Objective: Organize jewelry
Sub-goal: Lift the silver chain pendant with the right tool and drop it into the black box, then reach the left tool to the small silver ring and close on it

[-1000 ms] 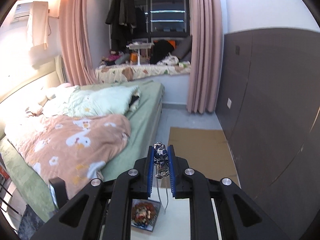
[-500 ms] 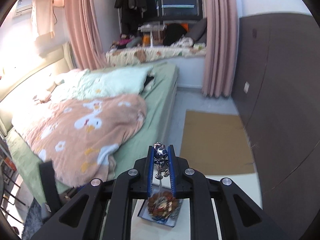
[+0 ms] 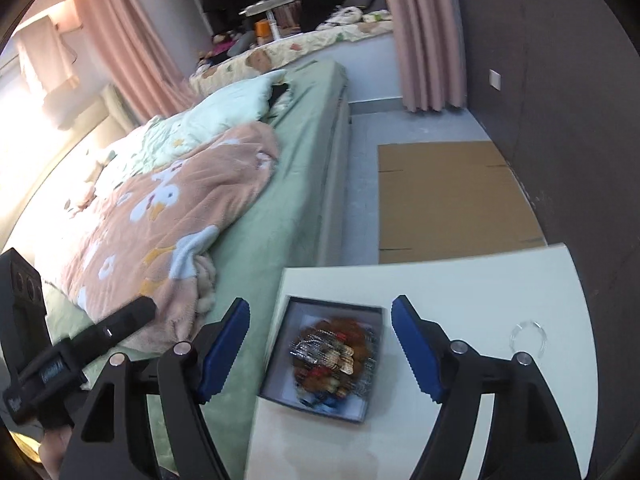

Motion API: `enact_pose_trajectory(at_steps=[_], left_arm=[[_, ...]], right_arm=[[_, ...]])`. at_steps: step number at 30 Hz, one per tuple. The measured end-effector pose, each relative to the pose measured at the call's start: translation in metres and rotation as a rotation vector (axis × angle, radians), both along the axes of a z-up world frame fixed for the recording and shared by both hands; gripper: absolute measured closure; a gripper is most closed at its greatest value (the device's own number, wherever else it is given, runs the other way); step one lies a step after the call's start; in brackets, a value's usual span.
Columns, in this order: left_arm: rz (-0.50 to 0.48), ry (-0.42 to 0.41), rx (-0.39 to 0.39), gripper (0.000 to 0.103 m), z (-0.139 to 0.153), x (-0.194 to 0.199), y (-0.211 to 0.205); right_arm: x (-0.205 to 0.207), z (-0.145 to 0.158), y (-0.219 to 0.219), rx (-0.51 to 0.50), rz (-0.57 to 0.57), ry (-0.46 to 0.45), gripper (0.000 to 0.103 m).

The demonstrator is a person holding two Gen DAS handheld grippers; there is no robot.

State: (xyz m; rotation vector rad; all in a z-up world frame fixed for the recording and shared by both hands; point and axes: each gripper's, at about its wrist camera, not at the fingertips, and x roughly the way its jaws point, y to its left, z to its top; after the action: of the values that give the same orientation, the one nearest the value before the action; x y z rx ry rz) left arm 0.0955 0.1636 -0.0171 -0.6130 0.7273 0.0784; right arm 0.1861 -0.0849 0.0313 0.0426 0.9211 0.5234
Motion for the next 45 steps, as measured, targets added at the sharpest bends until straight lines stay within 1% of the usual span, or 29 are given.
enact_pose_trajectory(at_steps=[4, 6, 9, 11, 14, 17, 20, 22, 28, 31, 34, 38, 45], left_arm=[[-0.044, -0.005, 0.015, 0.005, 0.0, 0.006, -0.018], [-0.079, -0.013, 0.029, 0.005, 0.002, 0.01, -0.032], [-0.123, -0.026, 0.066, 0.005, 0.002, 0.015, -0.057], [-0.143, -0.034, 0.103, 0.005, 0.002, 0.016, -0.076], [-0.157, -0.039, 0.148, 0.005, 0.0, 0.017, -0.096], [-0.173, -0.028, 0.166, 0.005, -0.003, 0.018, -0.11], [-0.213, -0.007, 0.188, 0.005, -0.009, 0.02, -0.127], [-0.231, 0.0, 0.21, 0.005, -0.012, 0.02, -0.139], [-0.299, -0.008, 0.244, 0.005, -0.015, 0.018, -0.173], [-0.339, 0.019, 0.267, 0.005, -0.021, 0.019, -0.192], [-0.368, 0.038, 0.273, 0.006, -0.028, 0.02, -0.203], [-0.404, 0.067, 0.283, 0.013, -0.037, 0.022, -0.216], [-0.426, 0.123, 0.271, 0.032, -0.051, 0.026, -0.228]], right_arm=[[-0.01, -0.006, -0.049, 0.024, -0.072, -0.002, 0.017], [-0.017, -0.011, -0.079, 0.024, -0.117, -0.006, 0.015], [-0.026, -0.018, -0.121, 0.03, -0.171, -0.011, 0.007], [-0.031, -0.022, -0.142, 0.028, -0.205, -0.023, 0.008], [-0.033, -0.031, -0.172, 0.034, -0.26, -0.015, 0.008], [-0.036, -0.035, -0.194, 0.038, -0.28, -0.022, 0.008], [-0.037, -0.039, -0.21, 0.052, -0.299, -0.009, 0.008], [-0.038, -0.04, -0.214, 0.038, -0.295, -0.007, 0.008], [-0.037, -0.046, -0.235, 0.0, -0.325, 0.0, 0.008], [-0.034, -0.05, -0.242, -0.001, -0.328, 0.02, 0.008], [-0.034, -0.054, -0.247, -0.024, -0.312, 0.025, 0.008], [-0.036, -0.054, -0.256, -0.023, -0.289, 0.025, 0.008], [-0.038, -0.061, -0.276, -0.044, -0.292, 0.046, 0.008]])
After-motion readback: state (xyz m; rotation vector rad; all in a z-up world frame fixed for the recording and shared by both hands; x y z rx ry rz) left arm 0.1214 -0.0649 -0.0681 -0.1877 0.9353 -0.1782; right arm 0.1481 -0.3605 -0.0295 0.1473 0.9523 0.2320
